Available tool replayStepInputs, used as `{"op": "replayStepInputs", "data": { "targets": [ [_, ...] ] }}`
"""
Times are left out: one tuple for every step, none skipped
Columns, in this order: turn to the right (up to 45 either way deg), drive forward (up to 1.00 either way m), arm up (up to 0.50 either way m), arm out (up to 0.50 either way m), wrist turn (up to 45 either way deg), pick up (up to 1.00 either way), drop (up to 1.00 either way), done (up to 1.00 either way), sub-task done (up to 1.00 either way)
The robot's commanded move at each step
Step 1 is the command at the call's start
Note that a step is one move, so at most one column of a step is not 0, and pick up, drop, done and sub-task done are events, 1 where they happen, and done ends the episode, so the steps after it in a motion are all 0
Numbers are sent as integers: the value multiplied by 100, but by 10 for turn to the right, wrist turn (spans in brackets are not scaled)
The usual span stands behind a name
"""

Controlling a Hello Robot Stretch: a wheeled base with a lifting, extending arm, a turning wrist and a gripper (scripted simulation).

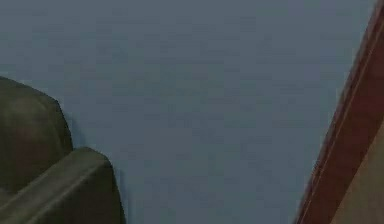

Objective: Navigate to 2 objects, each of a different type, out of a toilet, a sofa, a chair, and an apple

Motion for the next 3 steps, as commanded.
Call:
{"op": "replayStepInputs", "data": {
  "targets": [
    [-450,0,0,0,0,0,0,0,0],
    [-150,0,0,0,0,0,0,0,0],
    [0,0,0,0,0,0,0,100,0]
  ]
}}
